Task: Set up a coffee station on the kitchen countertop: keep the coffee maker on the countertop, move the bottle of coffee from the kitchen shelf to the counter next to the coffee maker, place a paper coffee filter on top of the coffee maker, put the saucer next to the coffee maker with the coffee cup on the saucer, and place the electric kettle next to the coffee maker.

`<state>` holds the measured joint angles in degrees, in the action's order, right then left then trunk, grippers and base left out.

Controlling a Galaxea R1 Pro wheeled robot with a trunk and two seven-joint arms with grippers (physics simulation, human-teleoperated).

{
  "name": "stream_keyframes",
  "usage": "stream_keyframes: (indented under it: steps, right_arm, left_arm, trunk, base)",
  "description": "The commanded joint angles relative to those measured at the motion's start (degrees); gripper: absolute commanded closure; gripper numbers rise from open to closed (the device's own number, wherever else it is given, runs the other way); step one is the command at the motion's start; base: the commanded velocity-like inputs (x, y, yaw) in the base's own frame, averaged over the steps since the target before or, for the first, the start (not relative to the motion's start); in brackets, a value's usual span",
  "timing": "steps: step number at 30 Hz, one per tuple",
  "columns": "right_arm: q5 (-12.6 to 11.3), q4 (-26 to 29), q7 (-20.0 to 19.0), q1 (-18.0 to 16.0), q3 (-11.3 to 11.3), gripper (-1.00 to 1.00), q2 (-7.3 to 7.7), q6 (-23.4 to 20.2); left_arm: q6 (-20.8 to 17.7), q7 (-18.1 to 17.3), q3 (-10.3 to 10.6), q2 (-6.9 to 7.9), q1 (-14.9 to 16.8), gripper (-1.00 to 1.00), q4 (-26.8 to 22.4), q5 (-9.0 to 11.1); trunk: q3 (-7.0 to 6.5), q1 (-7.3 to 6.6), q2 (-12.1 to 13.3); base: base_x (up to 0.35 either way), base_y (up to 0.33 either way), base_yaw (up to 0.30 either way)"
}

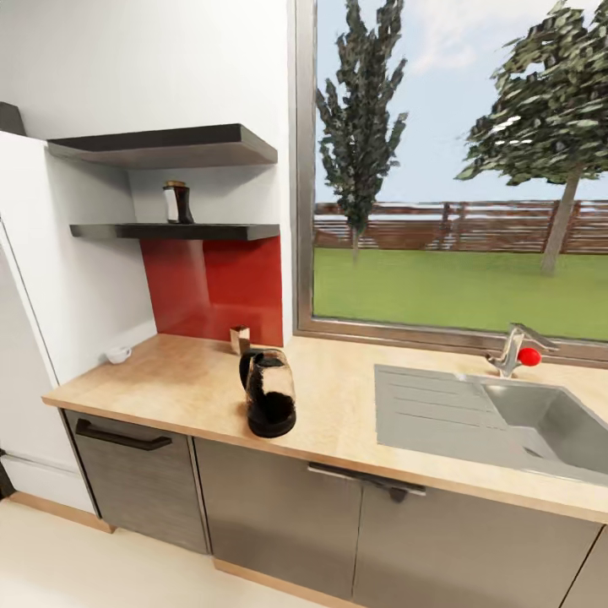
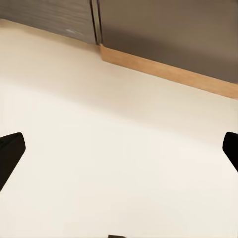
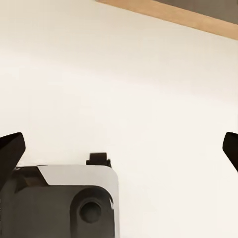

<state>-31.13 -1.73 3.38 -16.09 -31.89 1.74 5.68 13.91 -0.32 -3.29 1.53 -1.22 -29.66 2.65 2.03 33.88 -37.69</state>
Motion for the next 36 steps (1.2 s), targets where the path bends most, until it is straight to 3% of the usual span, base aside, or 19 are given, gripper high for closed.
stream_keyframes:
  steps: [1, 8, 23, 36]
  right_arm:
    - [-0.5, -0.2, -0.2, -0.1, -0.5, -1.00, -0.02, 0.4]
    - [-0.6, -0.3, -0.5, 0.6, -0.5, -1.00, 0.19, 2.1]
    - [-0.8, -0.4, -0.6, 1.3, -0.4, -1.00, 0.72, 2.7]
    - [-2.3, -0.4, -1.9, 2.1, -0.2, -1.00, 0.87, 2.2]
  left_arm:
    - [0.1, 0.0, 0.0, -0.01, 0.0, -1.00, -0.1, 0.3]
    - [0.1, 0.0, 0.0, -0.15, 0.0, -1.00, 0.1, 0.2]
    - [0.2, 0.0, 0.1, -0.04, 0.0, -1.00, 0.2, 0.1]
    - [0.4, 0.0, 0.1, 0.04, 0.0, -1.00, 0.6, -0.7]
  trunk:
    - [0.09, 0.04, -0.1]
    - [-0.07, 0.04, -0.1]
    - [-1.04, 0.04, -0.1]
    - [-1.33, 0.04, -0.1]
  base:
    - [0.166, 0.326, 0.000]
    - [0.171, 0.323, -0.071]
    - [0.177, 0.318, -0.216]
    - [0.024, 0.335, -0.073]
